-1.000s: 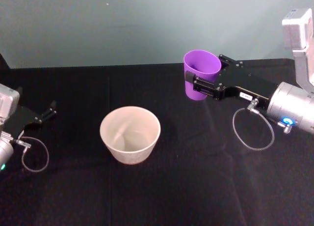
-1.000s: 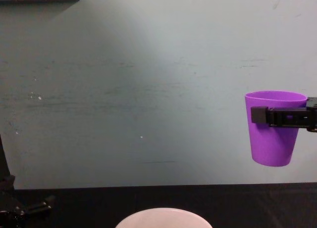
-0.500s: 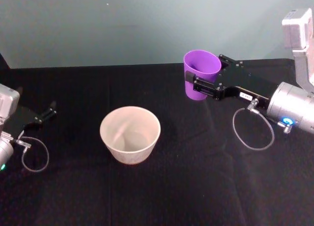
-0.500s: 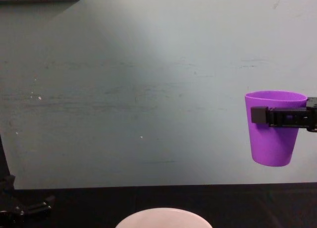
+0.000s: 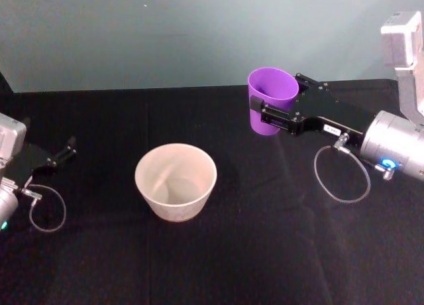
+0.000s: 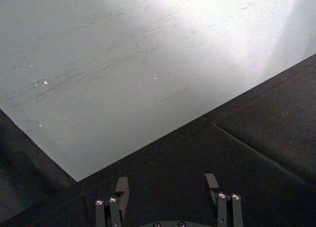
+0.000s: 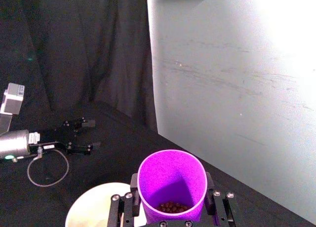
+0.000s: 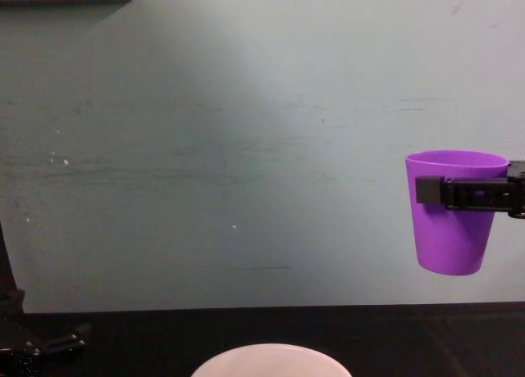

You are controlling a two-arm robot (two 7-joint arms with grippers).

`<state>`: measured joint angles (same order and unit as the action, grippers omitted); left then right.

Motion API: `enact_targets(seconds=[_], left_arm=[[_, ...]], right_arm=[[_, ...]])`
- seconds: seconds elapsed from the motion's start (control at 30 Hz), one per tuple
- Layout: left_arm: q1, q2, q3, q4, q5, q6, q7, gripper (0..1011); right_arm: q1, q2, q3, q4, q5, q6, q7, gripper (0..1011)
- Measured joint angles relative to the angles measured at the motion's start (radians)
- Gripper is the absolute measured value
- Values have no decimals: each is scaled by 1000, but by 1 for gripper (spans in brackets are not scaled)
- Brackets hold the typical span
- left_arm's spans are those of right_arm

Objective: Pick up the cup and pour the mung beans from the cup into the bowl.

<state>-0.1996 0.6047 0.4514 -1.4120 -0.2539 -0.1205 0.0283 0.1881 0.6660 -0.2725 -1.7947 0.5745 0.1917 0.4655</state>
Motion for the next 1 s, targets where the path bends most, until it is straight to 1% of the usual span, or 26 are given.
enact_targets(seconds=[1.0], left_arm=[[0, 0, 0, 0, 0, 0, 0, 1000]], right_arm=[[0, 0, 0, 0, 0, 0, 0, 729]])
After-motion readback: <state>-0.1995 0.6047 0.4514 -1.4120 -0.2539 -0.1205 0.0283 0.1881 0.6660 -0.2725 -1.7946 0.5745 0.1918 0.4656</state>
